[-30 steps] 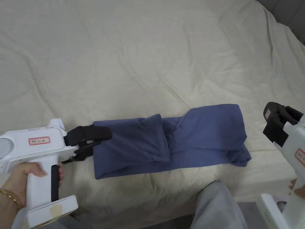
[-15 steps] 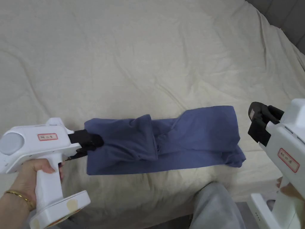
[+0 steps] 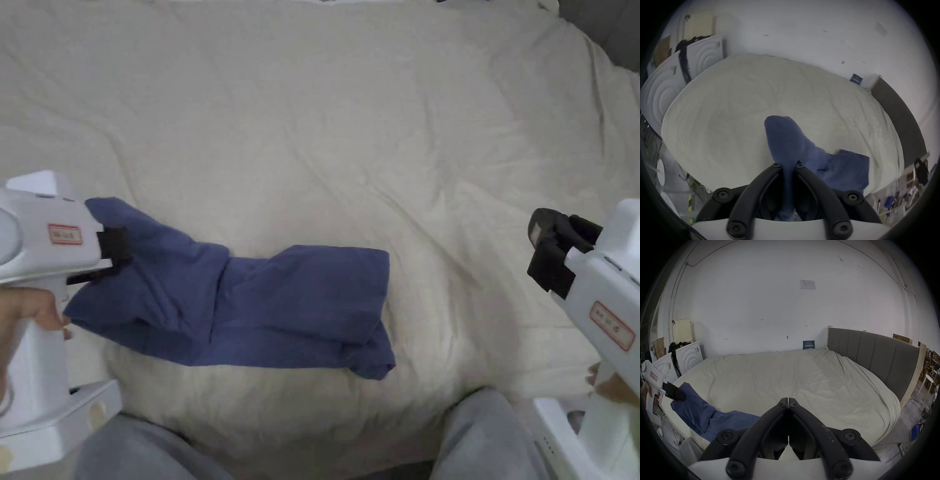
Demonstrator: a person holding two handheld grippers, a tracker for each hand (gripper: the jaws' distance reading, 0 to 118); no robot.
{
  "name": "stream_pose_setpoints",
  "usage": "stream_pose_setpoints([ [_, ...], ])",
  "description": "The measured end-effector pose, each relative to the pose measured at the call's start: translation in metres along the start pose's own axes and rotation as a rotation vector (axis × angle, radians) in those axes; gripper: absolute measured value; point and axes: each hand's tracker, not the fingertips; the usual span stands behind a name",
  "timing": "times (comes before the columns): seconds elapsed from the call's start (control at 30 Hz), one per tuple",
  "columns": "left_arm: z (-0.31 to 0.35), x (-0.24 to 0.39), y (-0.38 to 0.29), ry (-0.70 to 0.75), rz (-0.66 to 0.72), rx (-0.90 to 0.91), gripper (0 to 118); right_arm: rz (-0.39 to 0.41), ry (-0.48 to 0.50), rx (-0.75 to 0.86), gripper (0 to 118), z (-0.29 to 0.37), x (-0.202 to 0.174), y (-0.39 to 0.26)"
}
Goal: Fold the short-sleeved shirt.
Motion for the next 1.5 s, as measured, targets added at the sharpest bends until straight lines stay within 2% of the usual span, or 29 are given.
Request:
stream_pose_setpoints([
  [0.17, -0.025, 0.070, -0.016, -0.102, -0.130, -0.054, 9, -0.009, -0.003, 0.015, 1, 0.009, 0.002, 0.000],
  [0.4, -0.083, 0.142, -0.040, -0.248, -0.114, -0.193, 14, -0.034, -0.062, 0.015, 1, 0.022, 0.023, -0.005],
  [0.53, -0.119, 0.168, -0.057, -0.289, -0.117, -0.275, 33, -0.053, -0.099, 0.001, 1, 0.027, 0.035, -0.010],
  [0.63, -0.135, 0.175, -0.068, -0.343, -0.131, -0.295, 66, -0.068, -0.115, -0.008, 1, 0.028, 0.042, -0.013],
  [0.77, -0.119, 0.165, -0.060, -0.485, -0.025, -0.286, 66, -0.075, -0.120, -0.014, 1, 0.027, 0.044, -0.014],
  [0.8, -0.112, 0.162, -0.057, -0.516, -0.034, -0.242, 66, -0.076, -0.119, -0.014, 1, 0.026, 0.043, -0.014],
  [0.83, -0.103, 0.161, -0.054, -0.518, -0.053, -0.193, 60, -0.076, -0.115, -0.014, 1, 0.025, 0.043, -0.013],
  [0.87, -0.094, 0.160, -0.052, -0.467, -0.098, -0.117, 46, -0.076, -0.110, -0.013, 1, 0.024, 0.041, -0.013],
  [0.93, -0.076, 0.162, -0.055, -0.345, -0.189, 0.019, 2, -0.072, -0.102, -0.006, 1, 0.024, 0.037, -0.011],
  [1.0, -0.070, 0.164, -0.068, -0.231, -0.271, 0.104, 2, -0.064, -0.089, 0.000, 1, 0.024, 0.033, -0.010],
  [1.03, -0.070, 0.163, -0.077, -0.220, -0.300, 0.107, 1, -0.058, -0.087, 0.000, 1, 0.024, 0.031, -0.010],
  [1.13, -0.078, 0.166, -0.097, -0.314, -0.282, 0.032, 2, -0.047, -0.078, -0.002, 1, 0.022, 0.028, -0.010],
  [1.27, -0.103, 0.188, -0.122, -0.328, -0.308, -0.036, 1, -0.048, -0.073, -0.006, 1, 0.022, 0.025, -0.011],
  [1.37, -0.130, 0.199, -0.137, -0.272, -0.309, -0.125, 1, -0.055, -0.070, -0.006, 1, 0.023, 0.024, -0.011],
  [1.5, -0.136, 0.203, -0.139, -0.306, -0.283, -0.106, 1, -0.045, -0.058, -0.006, 1, 0.026, 0.019, -0.010],
])
